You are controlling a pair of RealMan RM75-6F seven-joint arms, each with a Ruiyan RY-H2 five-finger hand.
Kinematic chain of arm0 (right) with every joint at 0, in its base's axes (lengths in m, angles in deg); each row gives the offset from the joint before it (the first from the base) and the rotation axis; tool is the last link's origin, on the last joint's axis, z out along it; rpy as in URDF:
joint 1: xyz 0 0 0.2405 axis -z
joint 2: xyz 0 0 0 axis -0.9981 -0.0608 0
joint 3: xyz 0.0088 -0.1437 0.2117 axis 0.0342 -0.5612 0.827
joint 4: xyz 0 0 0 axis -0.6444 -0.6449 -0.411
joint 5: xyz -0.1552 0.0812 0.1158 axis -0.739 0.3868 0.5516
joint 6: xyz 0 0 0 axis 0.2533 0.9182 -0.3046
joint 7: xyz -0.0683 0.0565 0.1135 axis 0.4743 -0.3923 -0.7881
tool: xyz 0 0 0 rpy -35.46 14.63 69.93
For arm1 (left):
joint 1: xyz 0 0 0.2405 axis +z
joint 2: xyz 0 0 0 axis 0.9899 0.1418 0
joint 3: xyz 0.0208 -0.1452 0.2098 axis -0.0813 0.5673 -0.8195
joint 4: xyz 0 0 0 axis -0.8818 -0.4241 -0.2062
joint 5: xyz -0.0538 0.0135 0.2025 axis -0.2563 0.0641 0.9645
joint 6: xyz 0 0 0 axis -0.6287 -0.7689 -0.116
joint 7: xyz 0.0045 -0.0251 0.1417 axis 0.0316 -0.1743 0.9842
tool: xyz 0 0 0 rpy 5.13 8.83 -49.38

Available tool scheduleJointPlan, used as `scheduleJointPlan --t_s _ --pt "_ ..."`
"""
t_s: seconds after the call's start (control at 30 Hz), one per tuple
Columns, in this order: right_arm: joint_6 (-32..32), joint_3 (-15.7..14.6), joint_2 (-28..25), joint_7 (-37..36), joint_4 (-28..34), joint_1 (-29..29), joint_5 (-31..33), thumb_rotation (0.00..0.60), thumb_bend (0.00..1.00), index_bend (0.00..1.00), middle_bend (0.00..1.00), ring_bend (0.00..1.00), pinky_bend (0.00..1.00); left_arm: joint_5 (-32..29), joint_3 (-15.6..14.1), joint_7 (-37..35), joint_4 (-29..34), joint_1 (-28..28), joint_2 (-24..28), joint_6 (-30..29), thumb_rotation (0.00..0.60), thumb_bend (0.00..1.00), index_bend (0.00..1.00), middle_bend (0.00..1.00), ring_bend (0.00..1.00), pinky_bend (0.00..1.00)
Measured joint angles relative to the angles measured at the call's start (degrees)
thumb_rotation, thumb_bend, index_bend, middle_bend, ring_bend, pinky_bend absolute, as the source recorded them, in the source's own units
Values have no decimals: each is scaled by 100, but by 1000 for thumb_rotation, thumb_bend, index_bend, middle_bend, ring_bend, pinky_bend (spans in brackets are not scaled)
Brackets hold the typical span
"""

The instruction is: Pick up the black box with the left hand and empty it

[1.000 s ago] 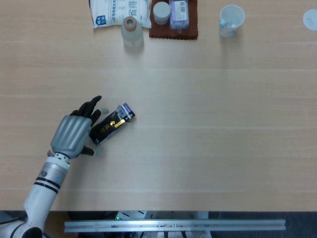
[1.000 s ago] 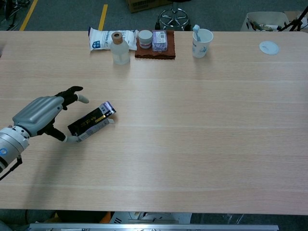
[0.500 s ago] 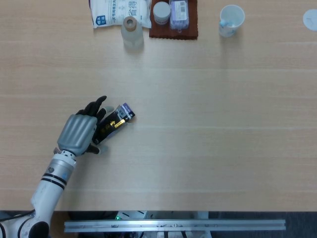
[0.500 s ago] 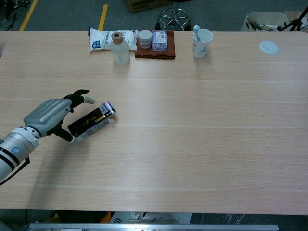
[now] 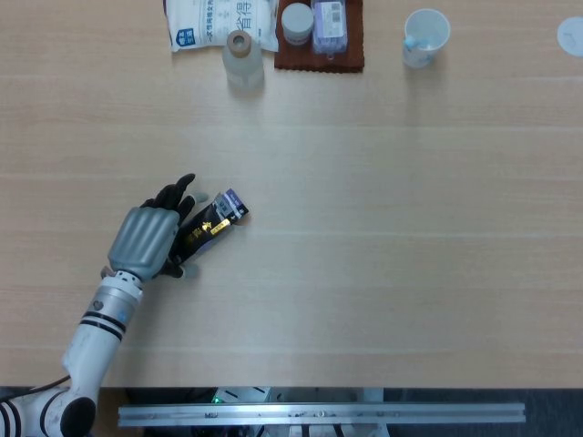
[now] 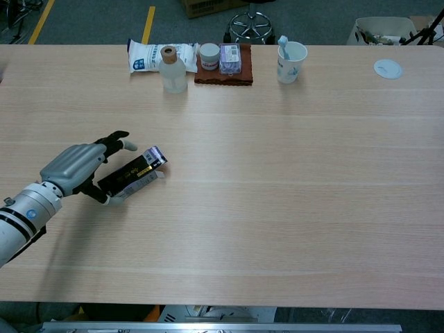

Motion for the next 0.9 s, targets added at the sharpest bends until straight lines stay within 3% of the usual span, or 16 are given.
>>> scheduleJointPlan --t_s 0.9 --pt "-56 -14 14 -9 -7 4 16 600 46 108 118 49 313 -142 203 -64 -615 -81 -52 -83 600 108 159 0 98 287"
